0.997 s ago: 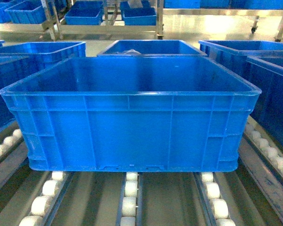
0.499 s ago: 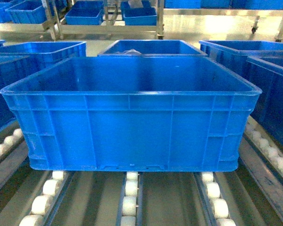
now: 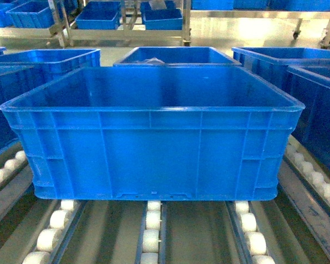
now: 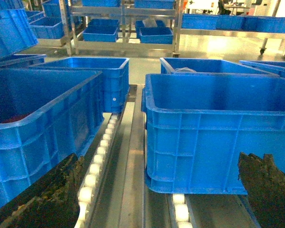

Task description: Place box next to blue box on left shelf

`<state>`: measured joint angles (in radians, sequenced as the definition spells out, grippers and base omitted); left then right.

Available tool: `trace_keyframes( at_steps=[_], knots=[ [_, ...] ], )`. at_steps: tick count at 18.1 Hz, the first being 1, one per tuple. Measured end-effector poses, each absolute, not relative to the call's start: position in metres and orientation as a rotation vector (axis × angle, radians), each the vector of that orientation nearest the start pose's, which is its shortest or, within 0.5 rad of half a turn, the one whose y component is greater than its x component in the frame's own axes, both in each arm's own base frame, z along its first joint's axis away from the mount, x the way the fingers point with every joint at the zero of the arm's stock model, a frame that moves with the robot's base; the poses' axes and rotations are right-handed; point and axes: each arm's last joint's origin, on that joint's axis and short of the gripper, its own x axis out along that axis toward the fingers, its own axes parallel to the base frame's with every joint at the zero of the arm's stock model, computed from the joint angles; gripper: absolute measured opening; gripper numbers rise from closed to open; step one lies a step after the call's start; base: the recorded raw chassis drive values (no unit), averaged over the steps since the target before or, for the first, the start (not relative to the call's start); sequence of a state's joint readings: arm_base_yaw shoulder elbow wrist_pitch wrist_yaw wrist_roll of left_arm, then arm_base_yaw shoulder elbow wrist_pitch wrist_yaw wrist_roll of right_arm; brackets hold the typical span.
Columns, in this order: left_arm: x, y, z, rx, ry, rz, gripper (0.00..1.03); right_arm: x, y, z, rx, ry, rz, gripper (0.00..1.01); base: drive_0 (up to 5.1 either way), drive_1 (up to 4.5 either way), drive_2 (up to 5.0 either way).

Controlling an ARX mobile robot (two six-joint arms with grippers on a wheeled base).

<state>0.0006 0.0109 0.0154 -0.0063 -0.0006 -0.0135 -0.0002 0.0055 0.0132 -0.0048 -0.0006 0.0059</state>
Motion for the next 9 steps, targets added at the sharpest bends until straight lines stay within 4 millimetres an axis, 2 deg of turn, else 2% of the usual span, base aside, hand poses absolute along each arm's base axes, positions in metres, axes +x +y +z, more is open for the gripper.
trace_keyframes(
  at_steps=[1,9],
  knots=[
    [0.0974,0.0001,0.1673,-0.014,0.002,0.001,0.97,0.0972,0.0000,0.1671,0.006,-0.003,0.000,0.97,0.0,0.00,0.0],
    [0.0974,0.0001,0.1673,-0.014,0.002,0.001,0.98,0.0972,0.0000,0.1671,0.006,-0.003,0.000,0.98,0.0,0.00,0.0]
  ],
)
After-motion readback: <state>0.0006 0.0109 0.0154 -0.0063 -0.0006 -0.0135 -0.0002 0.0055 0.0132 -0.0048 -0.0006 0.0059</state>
